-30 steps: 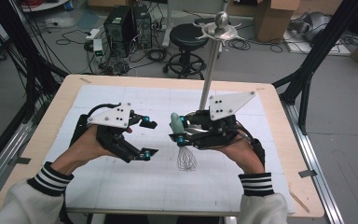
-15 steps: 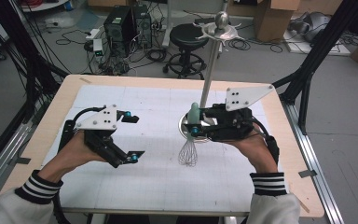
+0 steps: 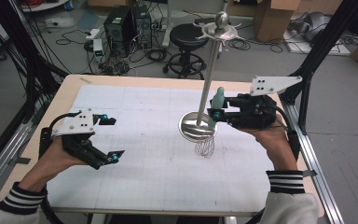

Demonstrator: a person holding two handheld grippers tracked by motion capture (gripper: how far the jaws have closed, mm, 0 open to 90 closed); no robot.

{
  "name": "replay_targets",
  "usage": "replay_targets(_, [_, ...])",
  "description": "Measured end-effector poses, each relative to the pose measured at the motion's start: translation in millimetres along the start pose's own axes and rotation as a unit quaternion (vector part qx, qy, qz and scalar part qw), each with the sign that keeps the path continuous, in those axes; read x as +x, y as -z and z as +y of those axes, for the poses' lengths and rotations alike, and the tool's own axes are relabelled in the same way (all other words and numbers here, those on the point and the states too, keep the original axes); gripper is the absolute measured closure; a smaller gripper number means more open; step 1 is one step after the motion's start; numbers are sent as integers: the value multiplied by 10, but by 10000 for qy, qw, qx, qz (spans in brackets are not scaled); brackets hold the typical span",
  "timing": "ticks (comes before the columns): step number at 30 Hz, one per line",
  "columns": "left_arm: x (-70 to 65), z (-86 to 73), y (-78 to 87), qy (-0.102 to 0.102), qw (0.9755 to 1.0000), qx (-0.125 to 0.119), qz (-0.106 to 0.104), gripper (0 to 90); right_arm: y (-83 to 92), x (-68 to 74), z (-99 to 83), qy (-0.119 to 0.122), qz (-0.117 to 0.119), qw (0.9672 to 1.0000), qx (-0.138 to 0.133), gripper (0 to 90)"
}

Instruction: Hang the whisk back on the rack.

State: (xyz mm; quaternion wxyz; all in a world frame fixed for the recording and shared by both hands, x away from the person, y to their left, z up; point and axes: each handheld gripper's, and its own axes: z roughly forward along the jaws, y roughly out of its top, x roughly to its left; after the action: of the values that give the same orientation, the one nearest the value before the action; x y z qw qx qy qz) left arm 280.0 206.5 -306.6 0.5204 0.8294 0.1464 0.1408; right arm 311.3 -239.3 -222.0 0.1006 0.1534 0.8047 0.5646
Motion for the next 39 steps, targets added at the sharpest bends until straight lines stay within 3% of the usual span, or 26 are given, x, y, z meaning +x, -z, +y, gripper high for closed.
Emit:
replay_targets(13, [52,-376,169,297,9991,-50,290,17,362,-247,26,-273,-610,9977,69,661])
replay_targets(20, [68,-544,220,438,9985,-29,341,16,431,-326,64,-324,-833,9959,133,661])
replay_targets(31, [93,-848,238,700,9968,-12,386,17,374,-343,218,-314,-917,9950,224,661])
replay_targets(39, [90,-981,244,761,9962,-2,424,17,325,-368,392,-230,-880,9950,408,661])
